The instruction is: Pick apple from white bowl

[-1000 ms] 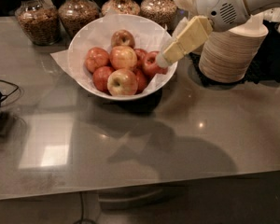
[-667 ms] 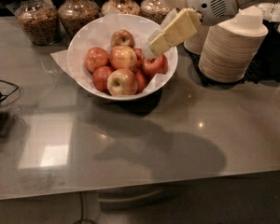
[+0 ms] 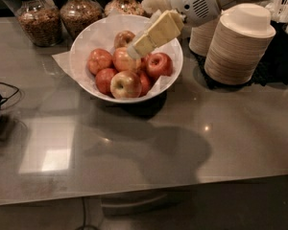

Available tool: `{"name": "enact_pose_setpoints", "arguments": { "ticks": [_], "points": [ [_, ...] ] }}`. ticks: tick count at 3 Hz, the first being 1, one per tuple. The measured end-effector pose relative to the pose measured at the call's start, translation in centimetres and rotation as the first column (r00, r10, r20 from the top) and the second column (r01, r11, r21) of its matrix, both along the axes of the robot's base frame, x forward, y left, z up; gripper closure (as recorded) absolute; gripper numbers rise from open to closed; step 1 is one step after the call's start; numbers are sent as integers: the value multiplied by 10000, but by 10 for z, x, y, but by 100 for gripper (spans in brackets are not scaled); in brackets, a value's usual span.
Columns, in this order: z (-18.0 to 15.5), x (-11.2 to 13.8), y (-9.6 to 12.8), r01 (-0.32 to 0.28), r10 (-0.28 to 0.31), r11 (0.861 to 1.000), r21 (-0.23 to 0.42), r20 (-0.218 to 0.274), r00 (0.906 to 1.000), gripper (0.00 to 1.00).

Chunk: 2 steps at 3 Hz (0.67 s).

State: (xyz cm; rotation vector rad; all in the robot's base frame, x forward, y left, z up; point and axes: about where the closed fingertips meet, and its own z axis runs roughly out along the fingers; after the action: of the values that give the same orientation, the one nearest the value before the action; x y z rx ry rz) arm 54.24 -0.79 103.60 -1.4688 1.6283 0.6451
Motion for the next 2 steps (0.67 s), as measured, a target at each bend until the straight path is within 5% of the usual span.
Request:
{"name": "enact_pose_setpoints", "arguments": {
  "ticks": [2],
  "points": [
    [-47, 28, 14, 433, -474, 9950, -904, -430, 9980, 12]
  ]
}}
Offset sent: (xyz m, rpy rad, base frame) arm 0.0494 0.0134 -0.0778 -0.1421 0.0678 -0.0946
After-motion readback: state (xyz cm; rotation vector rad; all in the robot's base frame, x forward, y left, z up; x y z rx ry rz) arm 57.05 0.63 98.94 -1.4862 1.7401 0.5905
